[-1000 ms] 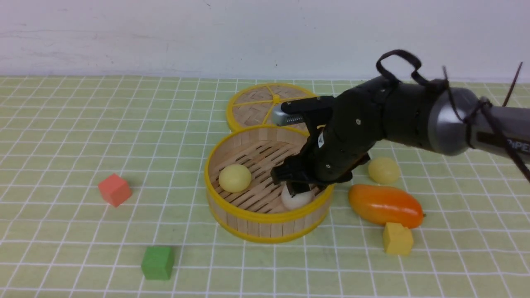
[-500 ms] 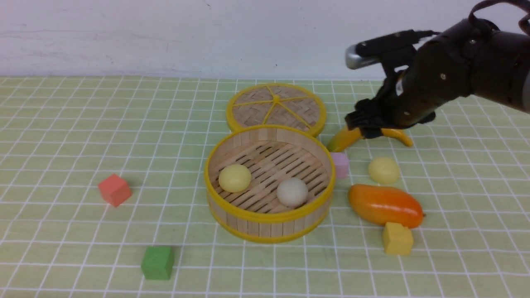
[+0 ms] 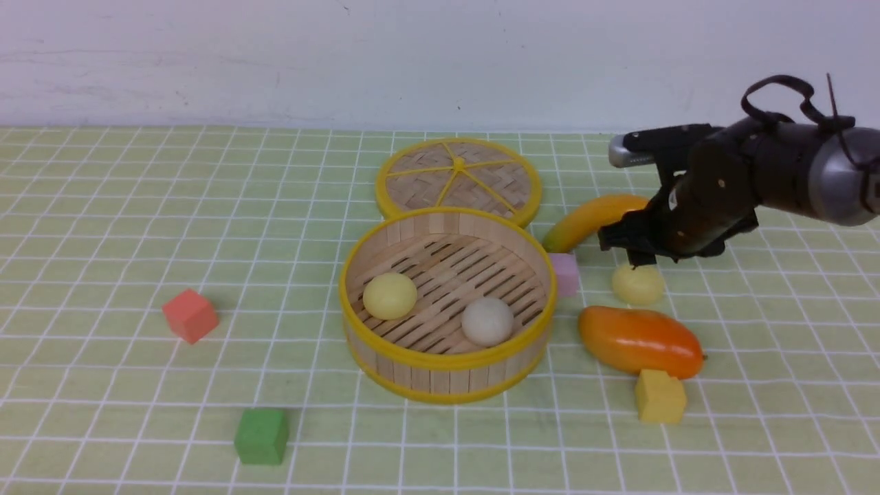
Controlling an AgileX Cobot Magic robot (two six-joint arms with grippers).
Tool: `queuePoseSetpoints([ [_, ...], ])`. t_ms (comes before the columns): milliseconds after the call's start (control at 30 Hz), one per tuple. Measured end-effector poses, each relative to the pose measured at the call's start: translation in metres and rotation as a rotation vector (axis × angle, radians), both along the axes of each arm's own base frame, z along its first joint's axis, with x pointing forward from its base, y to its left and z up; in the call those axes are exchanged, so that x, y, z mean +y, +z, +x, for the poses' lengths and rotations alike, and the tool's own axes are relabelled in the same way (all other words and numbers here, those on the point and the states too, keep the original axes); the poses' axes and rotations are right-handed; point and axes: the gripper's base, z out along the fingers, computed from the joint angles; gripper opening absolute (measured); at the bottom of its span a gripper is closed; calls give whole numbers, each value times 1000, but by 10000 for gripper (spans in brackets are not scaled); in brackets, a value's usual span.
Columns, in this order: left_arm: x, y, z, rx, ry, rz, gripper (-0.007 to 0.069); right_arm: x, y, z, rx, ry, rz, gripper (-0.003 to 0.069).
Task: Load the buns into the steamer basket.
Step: Use the right arm to grab a steamed stuffed bun, then use the right arm to put the steamed stuffed bun into the steamer
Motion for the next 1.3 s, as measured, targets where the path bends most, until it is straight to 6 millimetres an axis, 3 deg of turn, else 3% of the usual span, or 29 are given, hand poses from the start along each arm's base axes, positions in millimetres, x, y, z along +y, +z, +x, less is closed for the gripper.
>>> queuePoseSetpoints([
  [133,0,0,0,0,0,0,92,1,-15,3,23,-34,42,397],
  [267,0,0,0,0,0,0,92,3,-24,5,37,-44,71,349],
  [300,0,0,0,0,0,0,92,3,-24,5,36,-44,74,316],
  [433,0,0,0,0,0,0,97,4,-19,5,27,-45,80,66],
  [500,0,0,0,0,0,-6,100,3,-15,4,20,-45,82,15],
  [633,0,0,0,0,0,-6,102,2,0,0,3,-46,84,10],
  [833,0,0,0,0,0,-6,102,5,46,-11,-80,-70,184,10],
  [933,0,0,0,0,0,-6,102,12,65,-17,-123,-60,244,10],
  [1000,0,0,0,0,0,-6,103,28,78,-22,-163,-21,310,10],
  [1167,0,0,0,0,0,-6,102,71,69,-26,-174,73,397,10],
  [1200,0,0,0,0,0,-6,102,72,68,-26,-174,70,400,10],
  [1300,0,0,0,0,0,-6,102,92,40,-21,-145,83,424,12],
])
